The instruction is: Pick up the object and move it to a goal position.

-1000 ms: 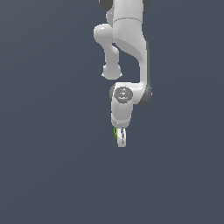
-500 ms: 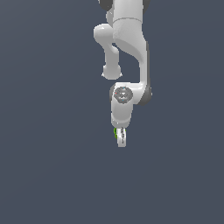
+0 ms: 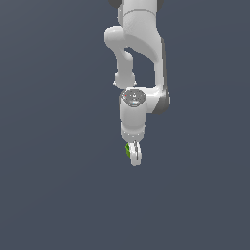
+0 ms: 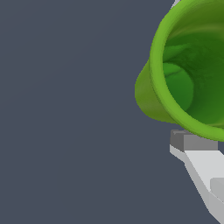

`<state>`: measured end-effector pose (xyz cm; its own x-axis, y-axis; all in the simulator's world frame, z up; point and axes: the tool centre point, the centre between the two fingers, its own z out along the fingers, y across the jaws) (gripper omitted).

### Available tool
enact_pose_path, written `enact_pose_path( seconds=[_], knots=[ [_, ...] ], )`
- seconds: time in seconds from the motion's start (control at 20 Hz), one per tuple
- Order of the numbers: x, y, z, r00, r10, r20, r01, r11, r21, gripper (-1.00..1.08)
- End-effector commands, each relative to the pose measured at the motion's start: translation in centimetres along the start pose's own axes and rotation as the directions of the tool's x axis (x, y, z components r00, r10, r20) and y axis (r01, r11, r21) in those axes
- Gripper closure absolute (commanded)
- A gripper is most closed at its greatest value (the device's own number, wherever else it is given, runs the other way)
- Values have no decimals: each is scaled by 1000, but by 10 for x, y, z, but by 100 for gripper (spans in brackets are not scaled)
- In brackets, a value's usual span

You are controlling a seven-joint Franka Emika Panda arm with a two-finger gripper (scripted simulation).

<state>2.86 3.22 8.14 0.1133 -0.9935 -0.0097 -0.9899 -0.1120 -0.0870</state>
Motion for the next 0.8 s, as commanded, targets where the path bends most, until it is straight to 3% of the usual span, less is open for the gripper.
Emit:
enact_pose_path(
  seconds=[0.0,0.35,0.75],
  knots=[
    [5,-15,-20,1000,-25,4,24,999,44,108],
    [21,-60,-93,993,-120,14,114,973,199,108],
    [36,-99,-183,973,-229,12,208,905,372,108]
  ],
)
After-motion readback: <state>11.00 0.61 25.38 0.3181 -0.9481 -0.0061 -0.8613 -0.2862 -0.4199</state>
